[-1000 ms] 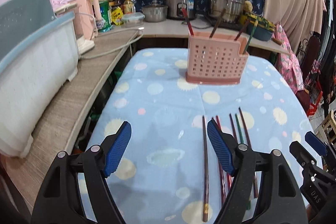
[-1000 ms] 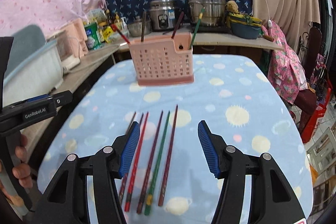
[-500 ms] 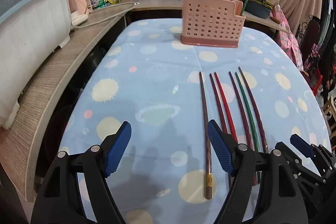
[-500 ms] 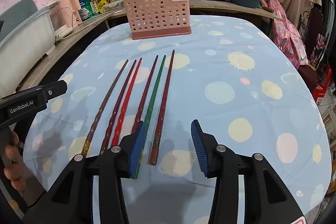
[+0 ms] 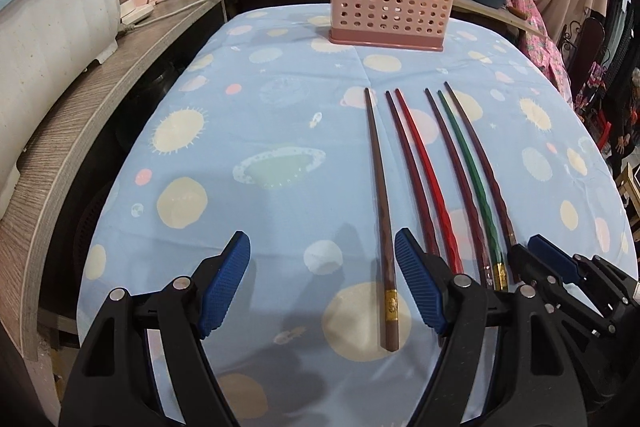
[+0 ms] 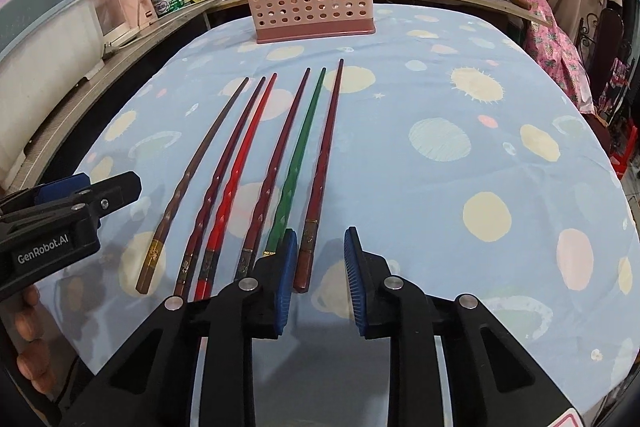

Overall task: Organize utensils
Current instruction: 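Grasp a brown chopstick with the right tool while the left tool grasps another brown one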

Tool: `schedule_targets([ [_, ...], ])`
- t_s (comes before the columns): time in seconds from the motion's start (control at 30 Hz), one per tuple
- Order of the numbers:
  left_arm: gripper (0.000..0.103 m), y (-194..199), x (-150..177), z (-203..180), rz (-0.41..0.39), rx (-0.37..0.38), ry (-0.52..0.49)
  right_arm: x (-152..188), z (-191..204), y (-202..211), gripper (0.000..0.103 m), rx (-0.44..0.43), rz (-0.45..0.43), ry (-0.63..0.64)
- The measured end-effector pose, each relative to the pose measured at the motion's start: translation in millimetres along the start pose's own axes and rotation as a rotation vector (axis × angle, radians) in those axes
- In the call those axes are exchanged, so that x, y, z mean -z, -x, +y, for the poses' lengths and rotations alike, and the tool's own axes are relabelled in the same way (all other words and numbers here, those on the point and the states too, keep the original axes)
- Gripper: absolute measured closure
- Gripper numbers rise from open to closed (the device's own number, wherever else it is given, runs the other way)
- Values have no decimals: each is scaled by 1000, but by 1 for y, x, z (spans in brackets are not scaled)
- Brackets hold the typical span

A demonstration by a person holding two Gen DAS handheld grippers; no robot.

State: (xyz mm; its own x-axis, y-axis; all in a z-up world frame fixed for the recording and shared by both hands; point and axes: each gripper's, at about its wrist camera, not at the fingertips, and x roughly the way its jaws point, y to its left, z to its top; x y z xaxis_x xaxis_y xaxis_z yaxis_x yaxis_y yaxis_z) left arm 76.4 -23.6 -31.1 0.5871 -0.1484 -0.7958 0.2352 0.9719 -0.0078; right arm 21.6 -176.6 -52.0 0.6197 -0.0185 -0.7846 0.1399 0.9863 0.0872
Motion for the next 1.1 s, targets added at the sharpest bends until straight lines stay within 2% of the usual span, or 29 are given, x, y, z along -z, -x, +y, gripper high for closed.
schedule_targets([
  [0.33, 32, -9, 14, -5, 40, 7, -17, 2, -4, 1, 92, 13, -4, -8],
  [0.7, 31, -16, 21, -8, 63, 7, -28, 4, -3, 1, 92, 21, -8, 0],
  [0.77, 34, -21, 22, -8, 85, 8, -24, 4, -3, 1, 92, 21, -9, 0],
  [0.97, 43, -18, 23, -8, 77, 14, -31, 4, 0, 2, 92, 32, -11, 19],
  [1.07, 55, -17, 23, -9, 75, 20, -40, 4, -1, 2, 92, 29, -11, 16],
  [1.1, 63, -17, 23, -9, 74, 23, -43, 4, 0, 2, 92, 30, -11, 17],
])
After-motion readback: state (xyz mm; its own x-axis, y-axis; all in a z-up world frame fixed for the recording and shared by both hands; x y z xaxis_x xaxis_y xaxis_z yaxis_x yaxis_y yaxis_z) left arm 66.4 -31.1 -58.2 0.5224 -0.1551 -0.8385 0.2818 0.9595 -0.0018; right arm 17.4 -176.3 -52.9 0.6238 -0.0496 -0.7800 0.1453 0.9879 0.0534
